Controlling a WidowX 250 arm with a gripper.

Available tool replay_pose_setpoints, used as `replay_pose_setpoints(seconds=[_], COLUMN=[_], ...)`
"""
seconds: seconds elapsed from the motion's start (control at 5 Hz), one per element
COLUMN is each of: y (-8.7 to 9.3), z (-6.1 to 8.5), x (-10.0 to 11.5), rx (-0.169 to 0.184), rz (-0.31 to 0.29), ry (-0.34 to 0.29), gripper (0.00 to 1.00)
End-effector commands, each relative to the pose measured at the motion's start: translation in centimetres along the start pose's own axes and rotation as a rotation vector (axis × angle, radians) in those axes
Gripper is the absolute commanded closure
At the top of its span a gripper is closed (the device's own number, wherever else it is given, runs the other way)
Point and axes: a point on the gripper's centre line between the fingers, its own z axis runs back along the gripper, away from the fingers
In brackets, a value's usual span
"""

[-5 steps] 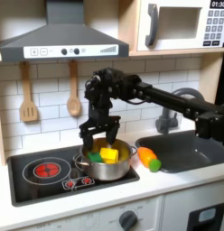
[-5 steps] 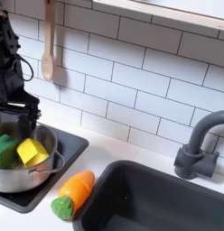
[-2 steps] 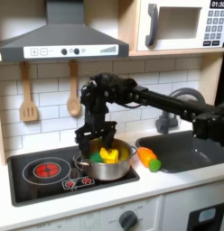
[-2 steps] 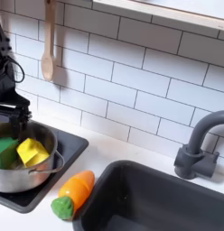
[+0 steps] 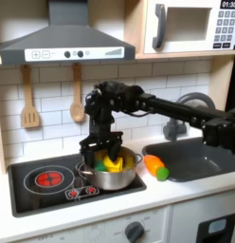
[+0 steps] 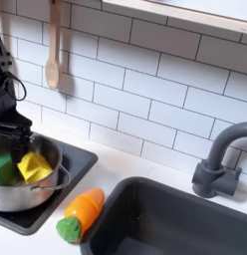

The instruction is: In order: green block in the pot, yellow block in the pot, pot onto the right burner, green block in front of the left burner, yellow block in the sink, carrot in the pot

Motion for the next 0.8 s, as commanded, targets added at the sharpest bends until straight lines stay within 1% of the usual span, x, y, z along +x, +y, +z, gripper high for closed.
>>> replay_pose_setpoints(seconds=[0.0,0.2,0.4,0.6], y=[-0.2,-0.5,-0.2,-0.4], z=[-0.8,-1.0,-1.4,-2.2], x=[-0.7,-0.9,-1.2,-1.7], rx=[-0.013,-0.01,-0.016,-0.021], rz=[0.038,0.033,0.054,0.068], ry=[0.023,0.033,0.04,0.054], gripper=[0.0,0.0,0.0,0.0])
